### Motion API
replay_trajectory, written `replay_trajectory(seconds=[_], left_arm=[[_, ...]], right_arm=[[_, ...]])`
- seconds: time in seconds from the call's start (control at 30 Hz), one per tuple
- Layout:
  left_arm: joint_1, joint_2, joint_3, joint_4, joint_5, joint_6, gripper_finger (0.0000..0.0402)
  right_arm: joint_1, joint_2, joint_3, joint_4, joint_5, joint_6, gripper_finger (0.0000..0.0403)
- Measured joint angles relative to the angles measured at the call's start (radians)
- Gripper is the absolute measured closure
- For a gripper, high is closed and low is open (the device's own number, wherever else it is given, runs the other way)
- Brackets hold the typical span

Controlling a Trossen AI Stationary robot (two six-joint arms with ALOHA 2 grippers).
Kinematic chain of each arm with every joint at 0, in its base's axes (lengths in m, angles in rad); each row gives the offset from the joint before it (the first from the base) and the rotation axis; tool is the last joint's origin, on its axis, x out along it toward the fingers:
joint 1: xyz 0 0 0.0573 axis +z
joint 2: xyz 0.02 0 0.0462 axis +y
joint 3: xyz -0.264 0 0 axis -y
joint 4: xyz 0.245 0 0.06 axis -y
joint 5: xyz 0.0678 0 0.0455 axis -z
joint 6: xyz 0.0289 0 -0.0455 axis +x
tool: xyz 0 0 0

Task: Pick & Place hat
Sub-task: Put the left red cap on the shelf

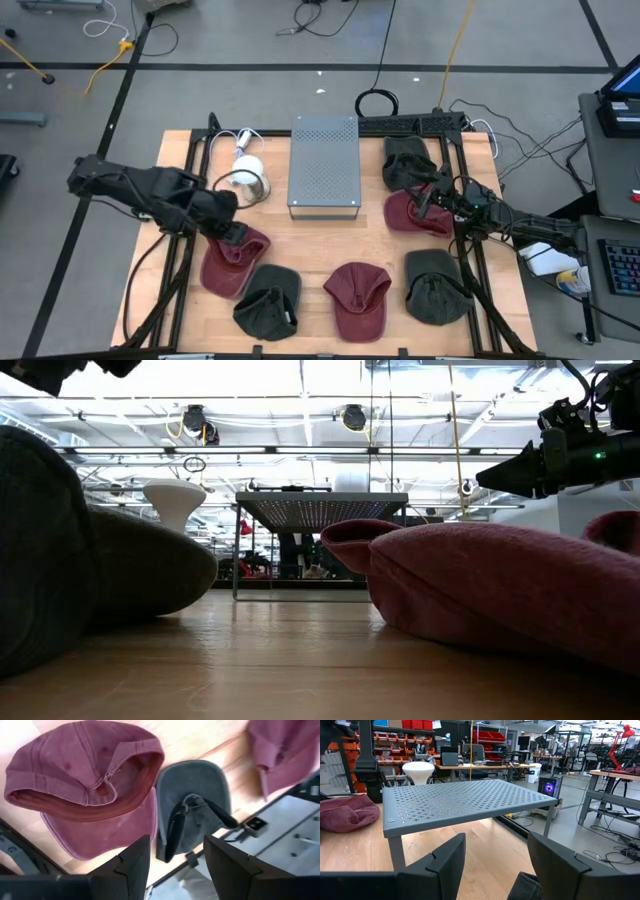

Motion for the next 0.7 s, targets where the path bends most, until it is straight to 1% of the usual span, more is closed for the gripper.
replay_trajectory(seconds=[0.17,0.33,0.7], left_arm=[[-0.001,0.066,0.000,0.001,0.023,-0.019,0.0215],[-0.011,0.110,0.000,0.004,0.068,-0.051,0.0215],[-0.126,0.211,0.000,0.017,0.058,-0.198,0.0215]], right_arm=[[0.000,0.000,0.000,0.000,0.000,0.000,0.0193],[0.000,0.000,0.000,0.000,0.000,0.000,0.0193],[0.000,0.000,0.000,0.000,0.000,0.000,0.0193]])
